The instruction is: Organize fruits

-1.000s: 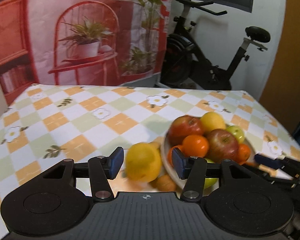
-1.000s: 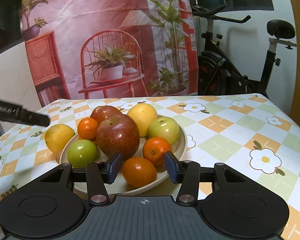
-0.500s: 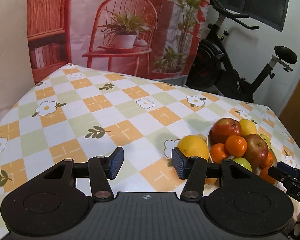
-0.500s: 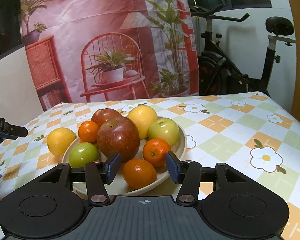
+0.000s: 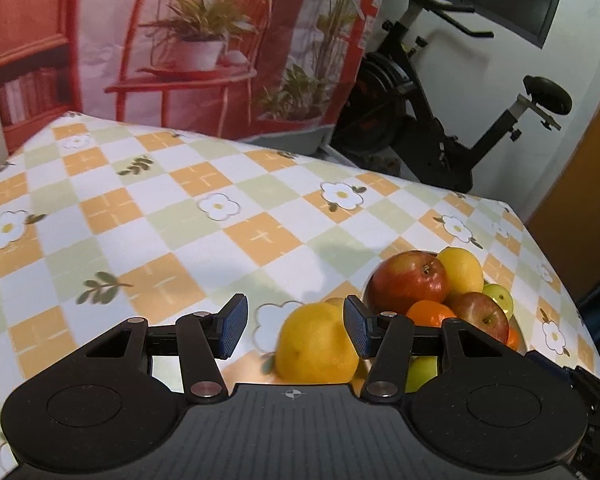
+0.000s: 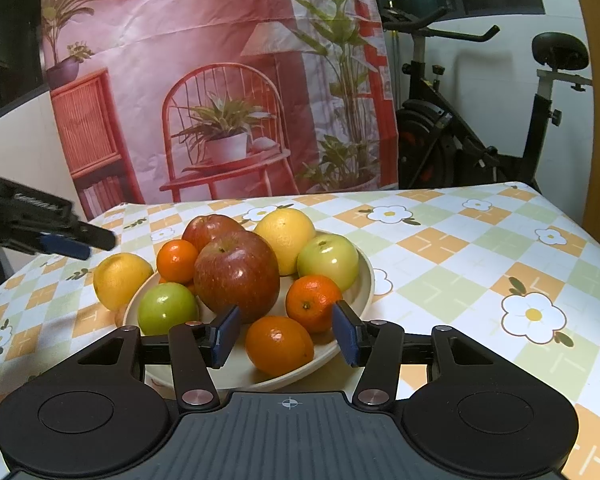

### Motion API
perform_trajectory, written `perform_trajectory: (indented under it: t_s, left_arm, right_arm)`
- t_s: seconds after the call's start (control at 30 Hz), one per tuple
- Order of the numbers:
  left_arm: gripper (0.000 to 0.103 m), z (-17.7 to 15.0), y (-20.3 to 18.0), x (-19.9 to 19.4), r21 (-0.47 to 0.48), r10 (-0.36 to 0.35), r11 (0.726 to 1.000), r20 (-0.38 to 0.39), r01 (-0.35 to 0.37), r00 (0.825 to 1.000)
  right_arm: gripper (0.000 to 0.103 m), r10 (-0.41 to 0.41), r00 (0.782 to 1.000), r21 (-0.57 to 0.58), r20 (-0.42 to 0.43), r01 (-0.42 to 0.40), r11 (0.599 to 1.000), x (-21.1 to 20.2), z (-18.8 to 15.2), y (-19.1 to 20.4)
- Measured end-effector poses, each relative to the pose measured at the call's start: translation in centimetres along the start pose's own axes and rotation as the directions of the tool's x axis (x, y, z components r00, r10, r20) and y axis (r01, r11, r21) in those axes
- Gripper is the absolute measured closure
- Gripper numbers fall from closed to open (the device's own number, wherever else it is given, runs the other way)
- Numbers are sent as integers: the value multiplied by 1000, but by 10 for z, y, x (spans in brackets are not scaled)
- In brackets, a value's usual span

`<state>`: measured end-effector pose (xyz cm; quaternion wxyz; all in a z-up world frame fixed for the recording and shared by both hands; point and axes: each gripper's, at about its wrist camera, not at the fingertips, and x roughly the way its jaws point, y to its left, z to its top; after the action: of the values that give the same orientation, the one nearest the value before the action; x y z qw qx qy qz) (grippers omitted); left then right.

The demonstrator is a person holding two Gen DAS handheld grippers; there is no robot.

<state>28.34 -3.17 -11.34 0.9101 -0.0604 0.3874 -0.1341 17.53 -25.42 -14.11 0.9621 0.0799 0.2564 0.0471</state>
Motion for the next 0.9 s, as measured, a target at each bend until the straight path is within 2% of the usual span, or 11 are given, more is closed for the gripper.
perform_trajectory:
  t_s: [0.17,0.5,0.77,0.9]
  left_arm:
    - [47,2,3,17,-42,-17,999,-58,15,998]
    - [48,-7,9,13,-79,-99,993,-88,92,991]
    - [48,-23,10,4,-38,-160,987,-112,157,981]
    - [48,-30,10,-1,-9,-164,986,-109,164,980]
  right_arm:
    - [55,3,1000,4,1,-3,1000,0,0,-1]
    - [55,5,1000,6,1,-5,1000,1,0,-1]
    - [55,3,1000,1,-1,-3,1000,1,0,0]
    - [55,7,1000,-1,-5,-7,1000,1,0,0]
